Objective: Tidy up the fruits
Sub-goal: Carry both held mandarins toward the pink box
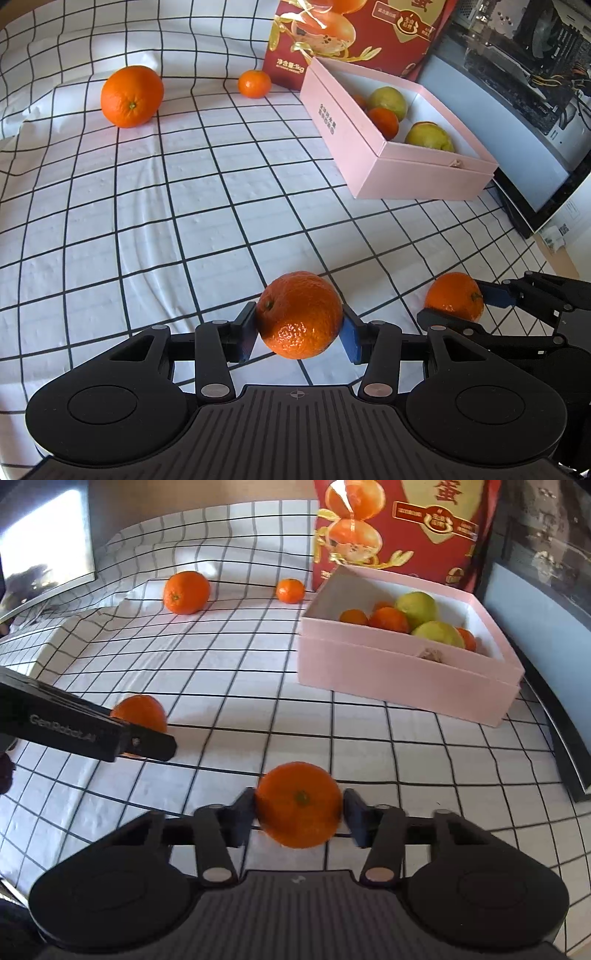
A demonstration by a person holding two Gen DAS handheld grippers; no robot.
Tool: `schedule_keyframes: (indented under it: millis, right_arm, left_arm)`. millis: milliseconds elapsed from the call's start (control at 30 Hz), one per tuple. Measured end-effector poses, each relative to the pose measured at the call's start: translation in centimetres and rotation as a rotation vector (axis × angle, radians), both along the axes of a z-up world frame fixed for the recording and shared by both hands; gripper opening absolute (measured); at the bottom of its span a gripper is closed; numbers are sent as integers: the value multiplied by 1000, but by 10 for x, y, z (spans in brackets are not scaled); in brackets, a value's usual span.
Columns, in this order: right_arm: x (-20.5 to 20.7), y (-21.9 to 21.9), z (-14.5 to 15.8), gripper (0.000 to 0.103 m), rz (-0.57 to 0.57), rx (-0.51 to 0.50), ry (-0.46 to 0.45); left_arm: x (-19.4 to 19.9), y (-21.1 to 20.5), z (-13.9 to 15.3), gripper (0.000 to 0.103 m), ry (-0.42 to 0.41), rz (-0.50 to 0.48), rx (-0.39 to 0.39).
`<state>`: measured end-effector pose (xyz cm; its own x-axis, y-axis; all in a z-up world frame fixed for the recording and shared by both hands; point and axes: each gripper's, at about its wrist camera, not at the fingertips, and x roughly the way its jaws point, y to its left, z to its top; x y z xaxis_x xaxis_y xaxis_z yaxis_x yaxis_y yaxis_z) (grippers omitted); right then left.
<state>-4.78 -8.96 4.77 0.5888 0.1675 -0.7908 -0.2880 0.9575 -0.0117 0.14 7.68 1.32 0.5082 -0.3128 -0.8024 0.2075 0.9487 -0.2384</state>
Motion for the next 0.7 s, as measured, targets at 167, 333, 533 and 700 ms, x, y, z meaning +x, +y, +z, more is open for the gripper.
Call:
schedule_keyframes:
  millis: [167, 333, 533, 700]
  right_arm:
    - [3, -4, 1, 48, 1, -4, 0]
    - [14, -19, 9, 48, -49, 23, -21]
    - [46, -40, 34, 47, -96, 70, -67]
    - [94, -59, 83, 48, -99, 42, -188]
  left_arm:
    - [2, -3, 1, 51, 15, -22, -21]
    - [10, -15, 1, 51, 37, -55, -70]
    - [50, -31, 37, 51, 10, -54, -196]
    - [97, -68, 110, 51, -169, -114, -203]
